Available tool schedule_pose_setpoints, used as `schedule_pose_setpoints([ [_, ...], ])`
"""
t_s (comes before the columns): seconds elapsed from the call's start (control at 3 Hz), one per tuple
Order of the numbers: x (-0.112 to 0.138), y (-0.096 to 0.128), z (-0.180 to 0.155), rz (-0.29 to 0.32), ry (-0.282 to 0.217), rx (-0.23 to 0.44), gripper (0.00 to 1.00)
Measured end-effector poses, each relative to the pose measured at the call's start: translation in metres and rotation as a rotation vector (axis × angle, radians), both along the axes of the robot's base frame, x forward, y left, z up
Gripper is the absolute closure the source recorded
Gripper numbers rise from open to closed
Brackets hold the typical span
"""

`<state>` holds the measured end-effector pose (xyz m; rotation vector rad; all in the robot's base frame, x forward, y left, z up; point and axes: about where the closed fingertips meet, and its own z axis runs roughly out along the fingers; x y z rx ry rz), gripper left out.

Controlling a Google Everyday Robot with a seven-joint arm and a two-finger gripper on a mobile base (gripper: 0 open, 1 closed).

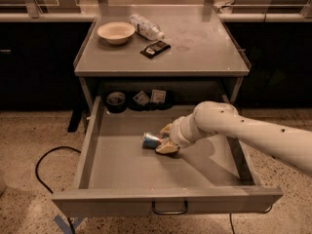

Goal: Place redbull can into top drawer

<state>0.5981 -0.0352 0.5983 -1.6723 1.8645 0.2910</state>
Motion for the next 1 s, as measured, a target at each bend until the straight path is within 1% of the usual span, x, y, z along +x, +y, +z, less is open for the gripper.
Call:
schedule_pose_setpoints([
  [0.33, 0.0, 0.0, 0.0, 0.0, 0.0, 0.0, 0.11],
  [0.67, 0.0, 0.0001, -0.0001, 0.0, 0.0, 0.0, 0.0],
  [1.0, 0.0, 0.0001, -0.0001, 0.0, 0.0, 0.0, 0.0],
])
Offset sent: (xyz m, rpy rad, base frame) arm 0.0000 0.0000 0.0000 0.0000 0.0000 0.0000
